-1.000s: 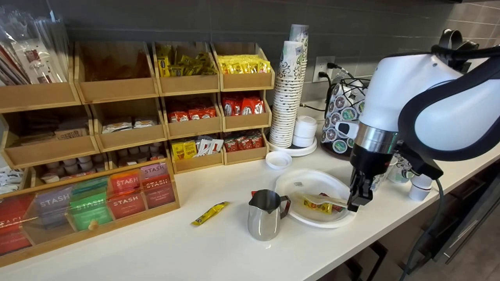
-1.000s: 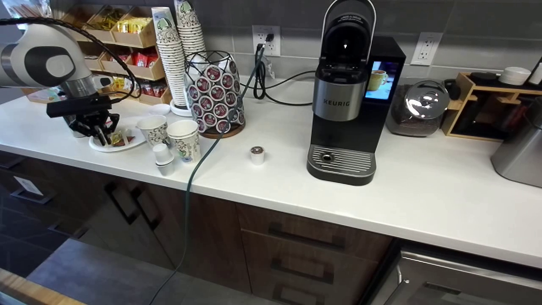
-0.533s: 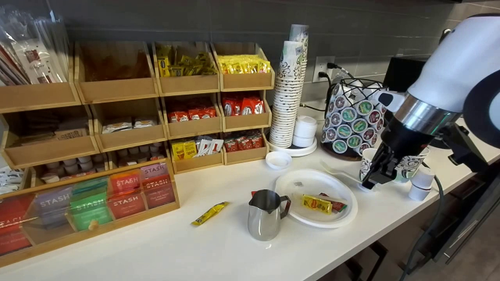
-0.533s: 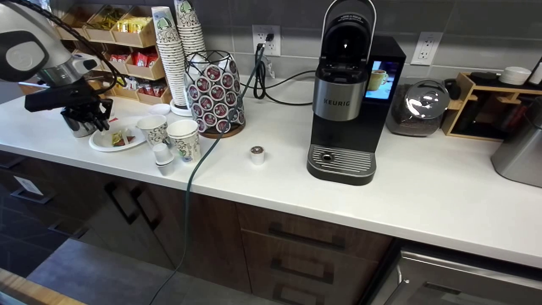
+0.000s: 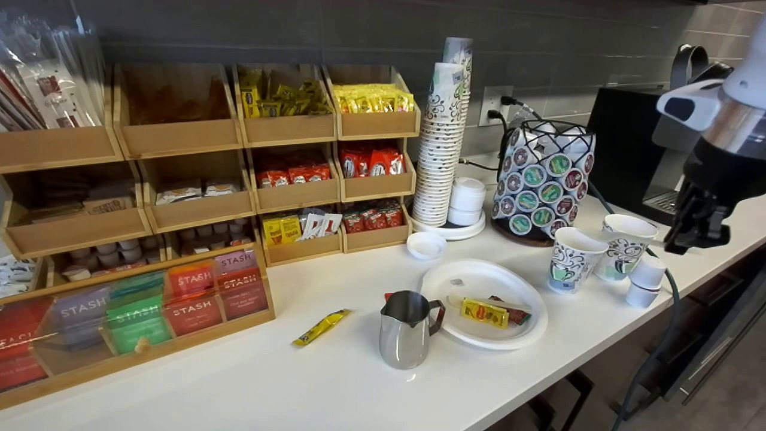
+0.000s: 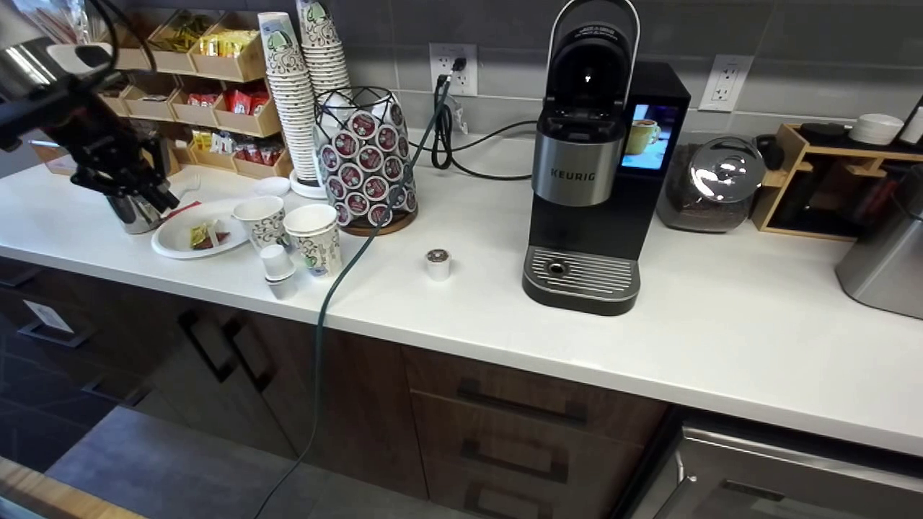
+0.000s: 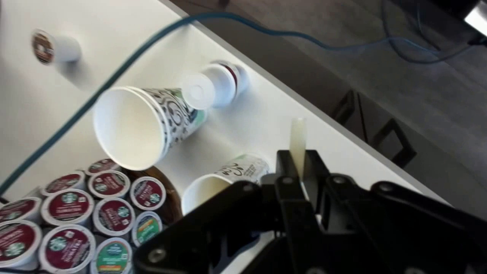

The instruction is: Remove the plastic fork on the plate with sachets and put it in the styrofoam cup nearest to the plate with the sachets

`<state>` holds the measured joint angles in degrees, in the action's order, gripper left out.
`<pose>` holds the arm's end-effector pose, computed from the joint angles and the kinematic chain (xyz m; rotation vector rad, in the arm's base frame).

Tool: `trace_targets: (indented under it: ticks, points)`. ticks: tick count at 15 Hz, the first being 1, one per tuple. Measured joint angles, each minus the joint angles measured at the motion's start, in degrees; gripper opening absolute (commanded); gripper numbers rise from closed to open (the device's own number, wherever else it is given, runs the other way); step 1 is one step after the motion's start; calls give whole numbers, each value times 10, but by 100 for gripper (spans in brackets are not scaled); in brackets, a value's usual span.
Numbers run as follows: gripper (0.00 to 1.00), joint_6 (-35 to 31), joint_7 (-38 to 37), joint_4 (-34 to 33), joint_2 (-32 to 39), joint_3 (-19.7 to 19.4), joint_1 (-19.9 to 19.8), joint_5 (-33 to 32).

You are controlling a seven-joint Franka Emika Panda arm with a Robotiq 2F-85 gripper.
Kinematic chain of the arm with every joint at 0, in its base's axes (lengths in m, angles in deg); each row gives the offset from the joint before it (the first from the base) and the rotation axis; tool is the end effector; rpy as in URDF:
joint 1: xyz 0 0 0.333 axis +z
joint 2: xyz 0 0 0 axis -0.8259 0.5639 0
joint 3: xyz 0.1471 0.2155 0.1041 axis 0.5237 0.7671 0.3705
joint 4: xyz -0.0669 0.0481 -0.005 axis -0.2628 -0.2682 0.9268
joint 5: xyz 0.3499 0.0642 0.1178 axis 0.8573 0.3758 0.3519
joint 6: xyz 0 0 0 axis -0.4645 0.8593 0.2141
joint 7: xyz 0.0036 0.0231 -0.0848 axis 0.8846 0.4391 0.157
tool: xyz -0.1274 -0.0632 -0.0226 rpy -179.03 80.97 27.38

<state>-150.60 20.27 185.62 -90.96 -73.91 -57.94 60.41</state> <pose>0.3915 0.0481 0.2996 2.6359 0.8338 0.1117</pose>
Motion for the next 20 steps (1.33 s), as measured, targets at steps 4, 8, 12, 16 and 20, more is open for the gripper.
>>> trace_targets:
  ticks: [4, 8, 12, 16, 20]
  points:
    - [3, 195, -37, -59, -49, 65, 11, -43]
    - [12, 318, -94, -133, 14, 96, 22, -123]
    - [3, 327, -108, -154, 62, 80, 36, -143]
    - [3, 329, -50, -160, 93, 56, 67, -217]
    - [3, 315, -10, -176, 139, 34, 81, -303]
